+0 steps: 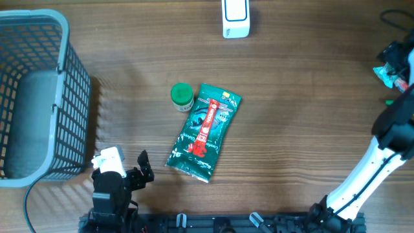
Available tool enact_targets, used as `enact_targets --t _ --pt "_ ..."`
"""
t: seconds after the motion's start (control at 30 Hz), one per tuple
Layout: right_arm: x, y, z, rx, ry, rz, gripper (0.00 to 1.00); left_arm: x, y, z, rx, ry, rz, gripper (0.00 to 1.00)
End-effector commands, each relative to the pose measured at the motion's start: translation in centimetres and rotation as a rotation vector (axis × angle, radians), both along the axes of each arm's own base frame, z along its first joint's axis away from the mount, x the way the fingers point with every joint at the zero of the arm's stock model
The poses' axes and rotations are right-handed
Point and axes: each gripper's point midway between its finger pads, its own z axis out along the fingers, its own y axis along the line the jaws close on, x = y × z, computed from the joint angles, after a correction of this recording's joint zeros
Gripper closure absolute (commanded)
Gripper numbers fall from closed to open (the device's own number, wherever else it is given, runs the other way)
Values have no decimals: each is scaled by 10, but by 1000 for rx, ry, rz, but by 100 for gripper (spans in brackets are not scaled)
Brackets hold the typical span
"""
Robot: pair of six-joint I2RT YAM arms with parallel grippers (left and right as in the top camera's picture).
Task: Scan the item barcode
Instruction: 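Carry the wipes pack to the right edge and release it, then move the right gripper to the green-lidded jar and grasp it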
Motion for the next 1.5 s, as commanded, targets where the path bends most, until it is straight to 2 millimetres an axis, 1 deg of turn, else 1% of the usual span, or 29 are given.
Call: enact_targets --t 0.0,0.07,0.1,0.13,0.17,0.23,0.27,0.3,0.33,0.37,0.4,0.43,0.5,0.57,0.6,0.67,0.73,0.8,0.83,0.9,0.93,1.0,1.07,1.1,1.17,1.2,1.33,1.37,1.47 --pt "16 36 143 -37 -302 27 0 1 -2 0 7 -6 -17 0" --pt "15 78 192 8 -403 63 0 1 -2 0 7 -6 -17 0" --pt "11 101 210 43 -443 53 0 1 -2 0 7 -6 -17 0" --pt "8 122 222 81 -469 50 0 1 -2 0 7 -6 -17 0" --pt "3 154 233 149 -488 60 0 1 -2 0 7 -6 -17 0" --pt "-9 216 237 316 -471 73 0 1 -2 0 7 -6 -17 0" --pt "-18 251 231 428 -428 61 0 1 -2 0 7 -6 -17 0" --pt "-27 279 224 531 -382 27 0 1 -2 0 7 -6 -17 0" --pt "-41 313 216 652 -304 -23 0 1 -2 0 7 -6 -17 0" --pt "-50 333 210 709 -249 -48 0 1 -2 0 7 -6 -17 0" --pt "-60 362 205 755 -178 -12 0 1 -2 0 7 -6 -17 0" --pt "-60 385 201 734 -150 114 1 1 -2 0 7 -6 -17 0" --pt "-48 435 197 599 -156 523 0 1 -2 0 7 -6 -17 0" --pt "-43 493 190 460 -152 988 0 1 -2 0 7 -6 -17 0" --pt "-46 525 179 405 -129 1172 0 1 -2 0 7 -6 -17 0" --pt "-51 555 157 354 -79 1263 0 1 -2 0 7 -6 -17 0" --pt "-61 593 120 339 8 1348 0 1 -2 0 7 -6 -17 0" --pt "-72 623 87 344 75 1404 0 1 -2 0 7 -6 -17 0" --pt "-77 636 76 344 89 1429 0 1 -2 0 7 -6 -17 0" --pt "-83 665 59 318 81 1480 0 1 -2 0 7 -6 -17 0" --pt "-81 670 55 269 71 1484 0 1 -2 0 7 -6 -17 0" --pt "-74 668 43 155 75 1444 0 1 -2 0 7 -6 -17 0" --pt "-69 670 31 105 80 1441 0 1 -2 0 7 -6 -17 0" --pt "-68 672 29 103 76 1443 0 1 -2 0 7 -6 -17 0" --pt "-65 677 16 116 79 1437 0 1 -2 0 7 -6 -17 0" --pt "-66 678 15 128 81 1442 0 1 -2 0 7 -6 -17 0" --pt "-72 691 -7 164 102 1461 0 1 -2 0 7 -6 -17 0" --pt "-71 692 -9 164 100 1462 0 1 -2 0 7 -6 -17 0" --pt "-69 689 -32 145 140 1452 0 1 -2 0 7 -6 -17 0"
